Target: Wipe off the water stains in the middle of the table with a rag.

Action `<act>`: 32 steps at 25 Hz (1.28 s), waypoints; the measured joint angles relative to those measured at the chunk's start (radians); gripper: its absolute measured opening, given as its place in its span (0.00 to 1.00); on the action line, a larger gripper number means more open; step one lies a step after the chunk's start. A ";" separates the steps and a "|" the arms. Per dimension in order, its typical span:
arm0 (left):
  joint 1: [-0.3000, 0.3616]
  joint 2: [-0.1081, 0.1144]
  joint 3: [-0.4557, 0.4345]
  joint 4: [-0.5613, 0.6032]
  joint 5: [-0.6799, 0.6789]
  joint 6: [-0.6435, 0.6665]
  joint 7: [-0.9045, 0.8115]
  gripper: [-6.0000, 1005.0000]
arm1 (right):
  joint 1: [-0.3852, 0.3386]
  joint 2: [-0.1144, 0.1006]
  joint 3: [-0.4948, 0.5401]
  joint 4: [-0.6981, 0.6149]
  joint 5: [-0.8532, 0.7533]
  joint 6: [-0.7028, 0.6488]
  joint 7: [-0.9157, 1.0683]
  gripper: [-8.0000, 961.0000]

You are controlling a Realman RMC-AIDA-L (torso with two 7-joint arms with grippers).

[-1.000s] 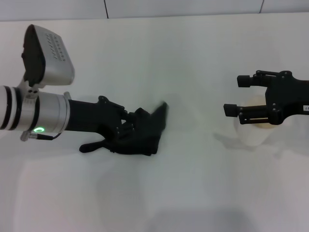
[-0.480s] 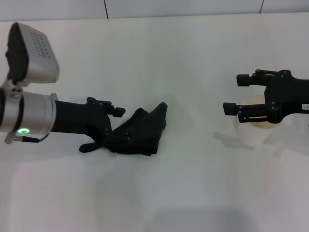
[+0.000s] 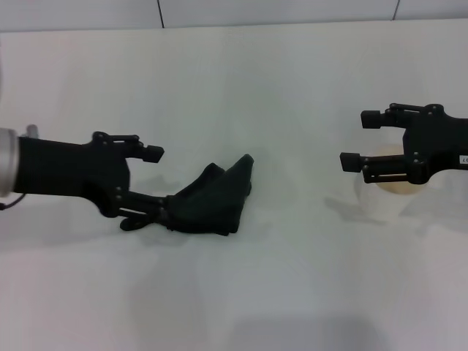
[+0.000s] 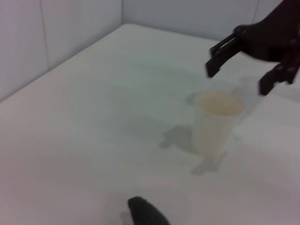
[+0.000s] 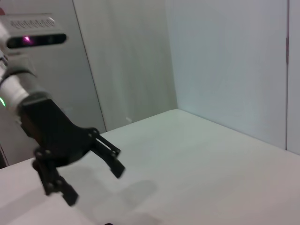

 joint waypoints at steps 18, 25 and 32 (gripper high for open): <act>-0.050 0.048 -0.105 0.004 -0.036 0.241 0.008 0.89 | 0.002 -0.006 0.028 -0.013 -0.046 -0.024 0.024 0.89; -0.053 0.037 -0.102 -0.005 -0.024 0.235 0.026 0.89 | 0.025 -0.008 0.061 -0.020 -0.123 -0.067 0.051 0.89; -0.063 0.028 -0.103 -0.026 -0.022 0.231 0.028 0.89 | 0.027 -0.011 0.090 -0.027 -0.146 -0.095 0.052 0.89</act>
